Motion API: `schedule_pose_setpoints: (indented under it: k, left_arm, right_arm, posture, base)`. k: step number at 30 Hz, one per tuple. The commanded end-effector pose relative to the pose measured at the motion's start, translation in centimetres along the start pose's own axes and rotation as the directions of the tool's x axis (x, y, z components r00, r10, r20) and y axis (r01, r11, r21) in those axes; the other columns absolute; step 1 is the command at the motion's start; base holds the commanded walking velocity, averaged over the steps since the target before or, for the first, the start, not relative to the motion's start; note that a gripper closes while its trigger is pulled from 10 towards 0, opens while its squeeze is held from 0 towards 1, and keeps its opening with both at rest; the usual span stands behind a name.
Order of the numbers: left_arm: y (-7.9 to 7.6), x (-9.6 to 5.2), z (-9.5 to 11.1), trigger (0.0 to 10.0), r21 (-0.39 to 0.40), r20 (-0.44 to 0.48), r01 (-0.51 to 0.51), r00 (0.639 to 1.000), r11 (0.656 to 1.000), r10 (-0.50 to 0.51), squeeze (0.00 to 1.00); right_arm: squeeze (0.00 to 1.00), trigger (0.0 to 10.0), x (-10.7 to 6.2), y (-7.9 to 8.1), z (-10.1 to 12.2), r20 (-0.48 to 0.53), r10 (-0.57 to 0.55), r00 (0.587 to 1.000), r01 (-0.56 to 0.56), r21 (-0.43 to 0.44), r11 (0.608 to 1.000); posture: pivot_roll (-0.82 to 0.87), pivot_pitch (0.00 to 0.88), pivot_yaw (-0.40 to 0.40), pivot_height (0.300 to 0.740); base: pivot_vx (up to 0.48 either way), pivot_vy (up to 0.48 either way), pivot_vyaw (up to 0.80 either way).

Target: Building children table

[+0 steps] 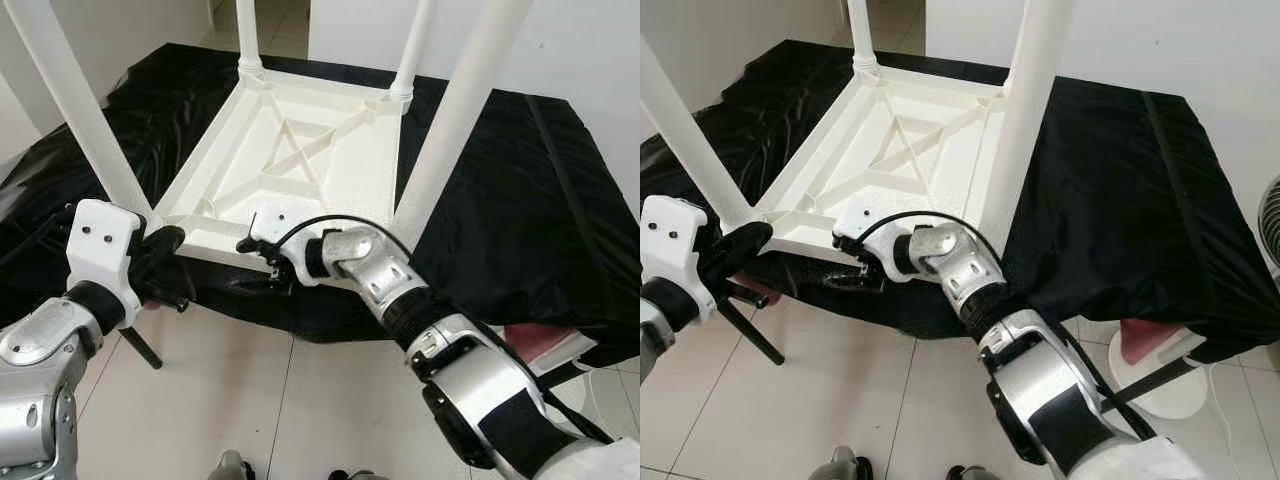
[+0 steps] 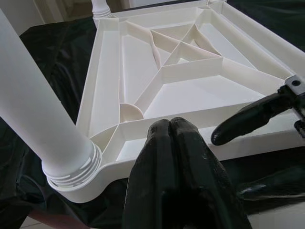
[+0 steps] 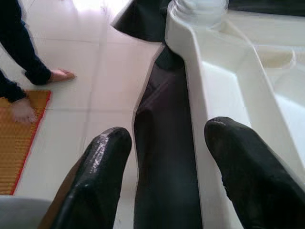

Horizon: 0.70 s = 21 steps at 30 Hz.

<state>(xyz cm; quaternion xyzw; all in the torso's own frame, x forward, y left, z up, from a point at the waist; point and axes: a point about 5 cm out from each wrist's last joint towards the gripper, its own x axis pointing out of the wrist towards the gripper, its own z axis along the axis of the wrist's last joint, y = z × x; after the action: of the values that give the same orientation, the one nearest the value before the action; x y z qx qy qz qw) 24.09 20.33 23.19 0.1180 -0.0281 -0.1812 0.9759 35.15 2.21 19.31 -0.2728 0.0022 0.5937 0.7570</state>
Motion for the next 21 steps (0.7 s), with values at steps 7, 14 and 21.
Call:
schedule_pose_setpoints:
  k: [7,14,21]
  left_arm:
    - [0.3,-0.5,-0.2,10.0,0.014,-0.028,-0.099,0.995,0.995,0.1,0.0]
    - [-1.1,-1.8,-1.4,10.0,0.015,-0.112,0.097,0.989,0.995,-0.094,0.0]
    - [-1.4,-3.0,-2.2,10.0,0.054,-0.198,0.227,0.957,0.972,-0.213,0.0]
  right_arm:
    - [0.0,10.0,1.5,0.1,0.3,-0.092,-0.077,0.993,0.074,-0.032,0.997]
    - [0.0,10.0,1.9,0.5,-0.6,-0.139,-0.124,0.983,0.118,-0.05,0.992]
    - [0.0,10.0,2.0,0.4,-0.9,-0.159,-0.19,0.969,0.183,-0.062,0.981]
  posture:
    - [0.07,0.16,-0.013,0.74]
    - [0.07,0.16,-0.017,0.74]
    - [0.07,0.154,-0.016,0.74]
  base:
    - [0.0,0.0,0.0]
    - [0.0,0.0,0.0]
    - [0.0,0.0,0.0]
